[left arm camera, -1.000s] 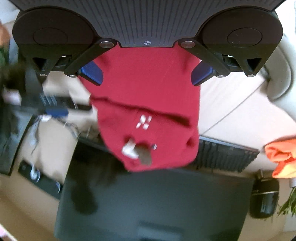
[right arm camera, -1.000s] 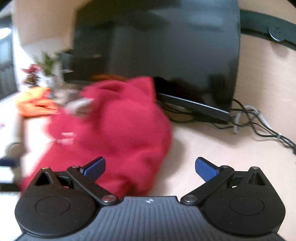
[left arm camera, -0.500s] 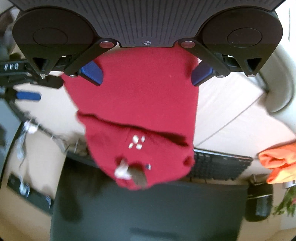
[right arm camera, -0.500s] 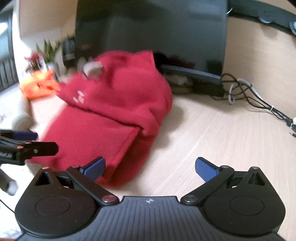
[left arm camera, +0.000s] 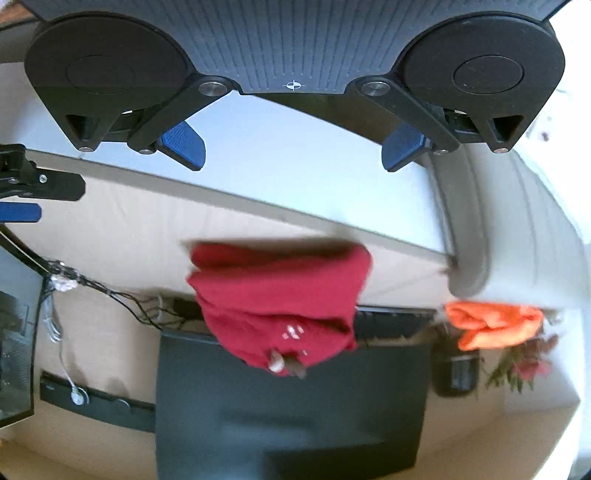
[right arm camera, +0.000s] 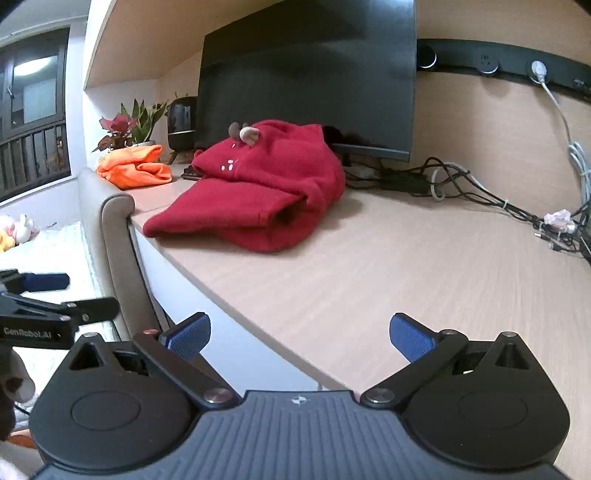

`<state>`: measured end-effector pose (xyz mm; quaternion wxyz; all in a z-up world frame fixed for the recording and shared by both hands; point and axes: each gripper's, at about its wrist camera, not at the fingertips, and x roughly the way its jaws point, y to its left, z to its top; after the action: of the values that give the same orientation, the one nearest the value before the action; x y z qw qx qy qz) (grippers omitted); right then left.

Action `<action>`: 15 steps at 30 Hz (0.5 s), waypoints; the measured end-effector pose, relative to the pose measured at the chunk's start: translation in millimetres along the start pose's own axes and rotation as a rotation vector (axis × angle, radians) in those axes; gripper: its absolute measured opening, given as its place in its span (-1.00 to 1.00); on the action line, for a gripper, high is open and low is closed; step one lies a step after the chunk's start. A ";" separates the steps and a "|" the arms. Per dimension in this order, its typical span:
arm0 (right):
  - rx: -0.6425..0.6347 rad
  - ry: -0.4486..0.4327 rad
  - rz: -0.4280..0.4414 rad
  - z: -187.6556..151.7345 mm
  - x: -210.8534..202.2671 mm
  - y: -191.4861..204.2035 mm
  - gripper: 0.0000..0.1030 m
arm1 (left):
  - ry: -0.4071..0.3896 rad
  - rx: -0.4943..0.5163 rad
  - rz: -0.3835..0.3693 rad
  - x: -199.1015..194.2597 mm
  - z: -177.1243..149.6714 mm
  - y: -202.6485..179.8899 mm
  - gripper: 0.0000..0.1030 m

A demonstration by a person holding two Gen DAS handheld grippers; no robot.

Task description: Fold clothes

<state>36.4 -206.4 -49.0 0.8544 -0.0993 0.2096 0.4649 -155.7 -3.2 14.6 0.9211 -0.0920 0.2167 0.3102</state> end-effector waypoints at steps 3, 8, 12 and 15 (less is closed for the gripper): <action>0.016 -0.015 -0.007 0.7 -1.9 -3.8 1.00 | -0.010 -0.003 -0.014 -3.5 1.5 -0.1 1.00; 0.018 -0.042 0.001 4.6 -5.5 -0.1 1.00 | -0.017 0.001 -0.033 -4.5 11.3 -0.1 1.00; 0.019 -0.061 -0.001 8.4 -6.6 0.4 1.00 | 0.006 -0.002 -0.046 -0.1 16.3 0.0 1.00; 0.027 -0.066 -0.004 9.8 -7.1 -0.6 1.00 | 0.001 0.006 -0.041 -2.5 16.9 -2.2 1.00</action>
<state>36.1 -208.5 -37.1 0.8632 -0.0728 0.1874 0.4632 -150.3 -1.2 30.8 0.9275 -0.0938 0.2161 0.2904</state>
